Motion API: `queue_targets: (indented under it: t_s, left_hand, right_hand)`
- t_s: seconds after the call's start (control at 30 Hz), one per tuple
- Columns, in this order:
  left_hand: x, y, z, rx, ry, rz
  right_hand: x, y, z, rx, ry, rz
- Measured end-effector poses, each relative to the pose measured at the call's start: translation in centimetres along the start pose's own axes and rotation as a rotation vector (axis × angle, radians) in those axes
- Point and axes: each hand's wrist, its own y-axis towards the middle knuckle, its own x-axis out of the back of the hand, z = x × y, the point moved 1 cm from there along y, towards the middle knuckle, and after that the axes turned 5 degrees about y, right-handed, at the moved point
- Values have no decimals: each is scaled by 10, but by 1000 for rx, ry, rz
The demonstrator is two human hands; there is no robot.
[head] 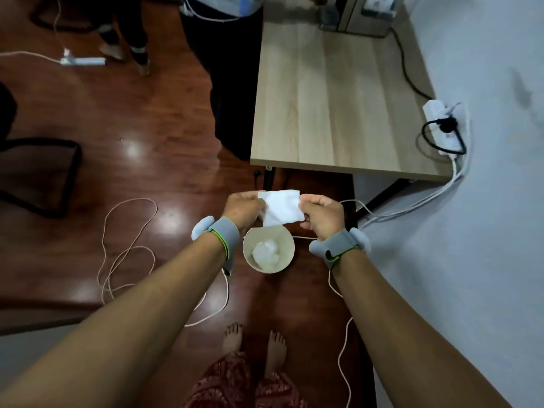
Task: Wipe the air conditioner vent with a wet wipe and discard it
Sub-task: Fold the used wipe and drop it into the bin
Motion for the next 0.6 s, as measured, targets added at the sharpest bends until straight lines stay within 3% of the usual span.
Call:
queue_targets:
  t_s: [0.3, 0.6]
  left_hand:
    - [8, 56, 75, 96, 96, -107]
    - [-12, 97, 105, 195, 134, 1]
  right_hand:
    - [-17, 40, -65, -88, -131, -38]
    - [-17, 82, -106, -135, -166, -74]
